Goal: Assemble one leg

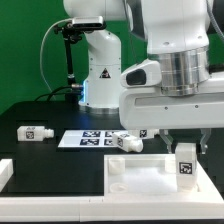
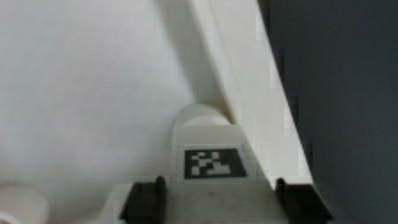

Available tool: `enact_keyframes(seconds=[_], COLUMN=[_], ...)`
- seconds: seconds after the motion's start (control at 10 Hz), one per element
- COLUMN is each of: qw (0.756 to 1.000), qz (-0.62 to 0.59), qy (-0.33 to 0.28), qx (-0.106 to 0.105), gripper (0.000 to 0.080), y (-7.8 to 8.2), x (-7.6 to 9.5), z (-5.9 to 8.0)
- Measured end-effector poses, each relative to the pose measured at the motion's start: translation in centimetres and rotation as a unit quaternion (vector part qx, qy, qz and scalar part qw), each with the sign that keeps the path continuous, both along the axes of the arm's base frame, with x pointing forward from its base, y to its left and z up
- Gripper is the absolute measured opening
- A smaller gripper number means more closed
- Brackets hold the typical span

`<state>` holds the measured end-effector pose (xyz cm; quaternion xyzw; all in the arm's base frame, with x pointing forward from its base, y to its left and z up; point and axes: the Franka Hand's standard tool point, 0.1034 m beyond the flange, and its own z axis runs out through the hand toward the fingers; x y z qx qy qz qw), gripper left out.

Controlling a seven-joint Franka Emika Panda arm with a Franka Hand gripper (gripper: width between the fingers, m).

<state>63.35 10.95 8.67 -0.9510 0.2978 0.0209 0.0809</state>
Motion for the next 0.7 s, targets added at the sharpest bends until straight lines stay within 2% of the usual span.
enact_keyframes(seconds=[0.2,0.3,0.4,0.6,0.7], qw=[0.979,0.965,0.954,0.964,0.981], qz=[-0.202,-0.259,-0.296,-0.261,-0.189], qy=[0.018,0.026,0.028,0.024,0.029], qx=[0.029,0.032,0.037,0.035,0.022], gripper=[0.0285,0.0285,0.0285,0.0287,0.0471], y=[0.25,0.6,0.59,0.59,0.52], x=[0.12,0.11,0.16,0.04,-0.59], z=[-0.03,-0.08,-0.1,-0.18,-0.37])
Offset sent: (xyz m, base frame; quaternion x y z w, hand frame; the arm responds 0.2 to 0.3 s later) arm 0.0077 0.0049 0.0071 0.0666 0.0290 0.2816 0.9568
